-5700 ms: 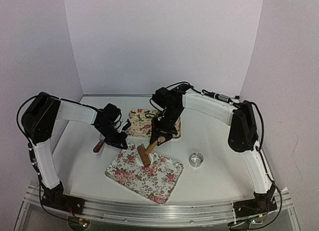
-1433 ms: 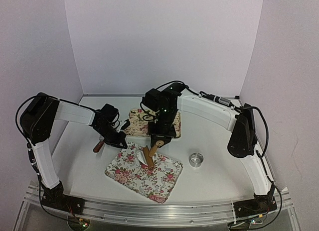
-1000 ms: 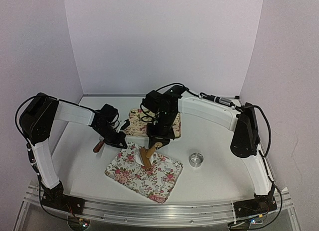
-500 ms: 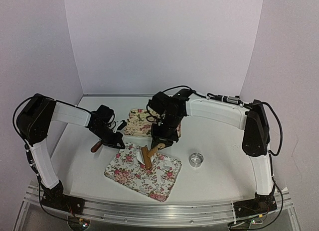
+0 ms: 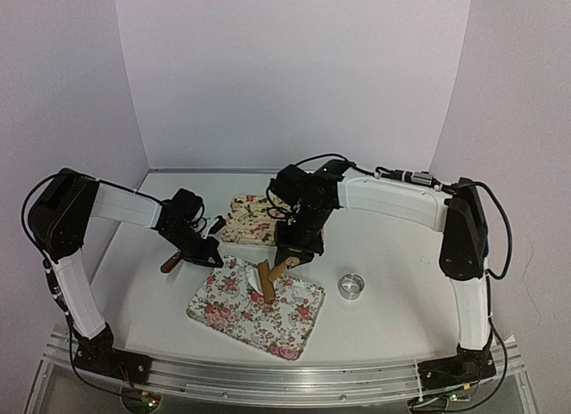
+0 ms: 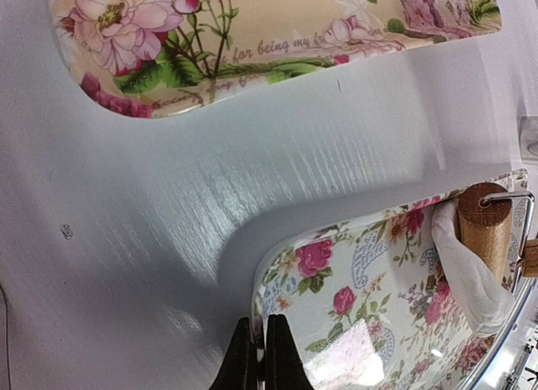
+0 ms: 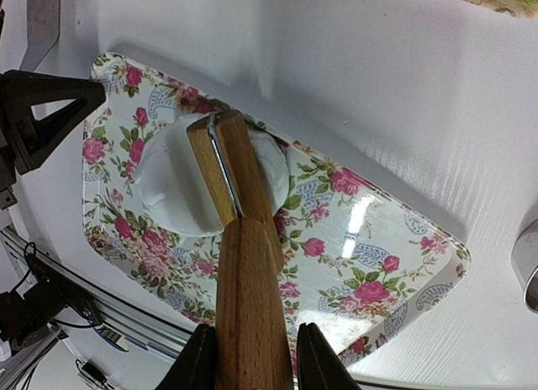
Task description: Roll out the dumpling wrappers from the dough
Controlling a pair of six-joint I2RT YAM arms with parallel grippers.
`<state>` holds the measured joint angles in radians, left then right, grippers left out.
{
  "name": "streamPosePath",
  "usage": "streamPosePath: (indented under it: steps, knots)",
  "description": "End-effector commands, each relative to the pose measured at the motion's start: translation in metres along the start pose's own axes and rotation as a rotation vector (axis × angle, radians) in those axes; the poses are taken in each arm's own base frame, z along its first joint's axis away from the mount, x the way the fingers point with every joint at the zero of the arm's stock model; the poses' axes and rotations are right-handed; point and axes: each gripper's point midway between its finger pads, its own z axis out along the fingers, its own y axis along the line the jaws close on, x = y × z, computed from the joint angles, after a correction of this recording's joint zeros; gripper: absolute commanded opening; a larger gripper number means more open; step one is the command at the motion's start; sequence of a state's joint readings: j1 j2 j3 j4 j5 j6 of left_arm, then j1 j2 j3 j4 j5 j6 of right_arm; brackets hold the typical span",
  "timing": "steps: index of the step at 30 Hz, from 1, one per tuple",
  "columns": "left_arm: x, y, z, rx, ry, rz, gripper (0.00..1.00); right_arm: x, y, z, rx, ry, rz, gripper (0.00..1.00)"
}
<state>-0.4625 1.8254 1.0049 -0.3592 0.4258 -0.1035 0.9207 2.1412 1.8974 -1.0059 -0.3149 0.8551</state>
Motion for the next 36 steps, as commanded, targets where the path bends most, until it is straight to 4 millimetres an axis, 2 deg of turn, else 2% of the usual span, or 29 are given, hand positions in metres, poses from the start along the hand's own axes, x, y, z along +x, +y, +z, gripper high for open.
streamPosePath:
  steps: [1,11,21,24,28,32,34,36]
  knots:
    - [0.012,0.031,-0.014,-0.127,0.012,-0.049,0.00,0.068,-0.174,-0.012,0.793,0.286,0.105,0.00]
    - [0.014,0.033,-0.017,-0.143,0.012,-0.063,0.00,0.067,-0.175,-0.016,0.799,0.270,0.106,0.00]
    - [0.014,0.031,-0.020,-0.139,0.004,-0.075,0.00,0.057,-0.162,-0.030,0.768,0.224,0.097,0.00]
    - [0.014,0.028,-0.023,-0.129,-0.003,-0.081,0.00,0.044,-0.144,-0.038,0.703,0.175,0.076,0.00]
    - [0.012,0.022,-0.028,-0.108,-0.011,-0.102,0.00,0.019,-0.098,-0.052,0.523,0.082,0.029,0.00]
    - [0.011,0.029,-0.033,-0.159,-0.023,-0.218,0.00,-0.003,-0.052,-0.076,0.333,-0.026,0.033,0.00]
    - [0.006,0.034,-0.036,-0.196,-0.047,-0.254,0.00,-0.009,-0.038,-0.086,0.273,-0.070,0.049,0.00]
    - [-0.003,0.039,-0.041,-0.225,-0.083,-0.280,0.00,-0.013,-0.034,-0.096,0.244,-0.114,0.072,0.00]
